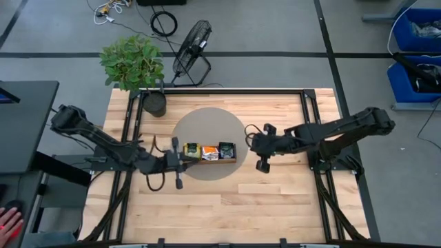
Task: Pick & Place Tea
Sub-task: Return to Home Position
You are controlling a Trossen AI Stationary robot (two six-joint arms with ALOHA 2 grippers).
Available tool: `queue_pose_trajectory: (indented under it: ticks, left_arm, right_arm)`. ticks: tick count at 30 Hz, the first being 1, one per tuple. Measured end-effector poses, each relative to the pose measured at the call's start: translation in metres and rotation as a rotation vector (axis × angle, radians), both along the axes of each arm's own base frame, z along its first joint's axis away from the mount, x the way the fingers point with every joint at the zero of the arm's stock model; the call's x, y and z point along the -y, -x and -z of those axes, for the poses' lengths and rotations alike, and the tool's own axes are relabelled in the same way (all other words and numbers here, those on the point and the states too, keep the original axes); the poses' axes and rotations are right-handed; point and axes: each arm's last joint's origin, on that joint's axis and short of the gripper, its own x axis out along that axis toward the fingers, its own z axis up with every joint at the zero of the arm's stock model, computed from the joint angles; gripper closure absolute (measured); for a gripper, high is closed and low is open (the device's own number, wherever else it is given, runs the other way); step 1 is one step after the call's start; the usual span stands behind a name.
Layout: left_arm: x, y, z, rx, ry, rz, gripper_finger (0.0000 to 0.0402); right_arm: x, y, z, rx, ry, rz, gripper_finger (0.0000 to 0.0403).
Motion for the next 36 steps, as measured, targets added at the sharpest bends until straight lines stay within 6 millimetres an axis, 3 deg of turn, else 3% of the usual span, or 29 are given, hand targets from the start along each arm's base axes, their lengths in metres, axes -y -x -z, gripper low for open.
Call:
queue_pose_trajectory:
  ticks: [3, 7, 11, 16, 26, 36]
  left_arm:
    - [-0.009, 0.001, 0.005, 0.037, 0.018, 0.047, 0.0396]
    - [-0.022, 0.010, 0.009, 0.055, 0.036, 0.044, 0.0395]
    - [-0.037, 0.027, 0.006, 0.115, 0.070, 0.038, 0.0398]
    - [-0.054, 0.058, 0.005, 0.214, 0.098, 0.043, 0.0396]
    - [-0.071, 0.106, 0.031, 0.353, 0.120, 0.049, 0.0397]
    - [-0.081, 0.118, 0.045, 0.334, 0.102, -0.006, 0.0398]
  right_arm:
    - [-0.005, 0.002, 0.006, -0.004, -0.002, 0.019, 0.0387]
    - [-0.009, 0.009, 0.029, -0.050, -0.026, 0.049, 0.0398]
    - [-0.010, 0.017, 0.062, -0.078, -0.063, 0.099, 0.0396]
    - [-0.010, 0.022, 0.087, -0.039, -0.134, 0.120, 0.0399]
    - [-0.010, 0.020, 0.087, 0.031, -0.135, 0.108, 0.0402]
    - [-0.009, 0.023, 0.077, 0.079, -0.143, 0.109, 0.0399]
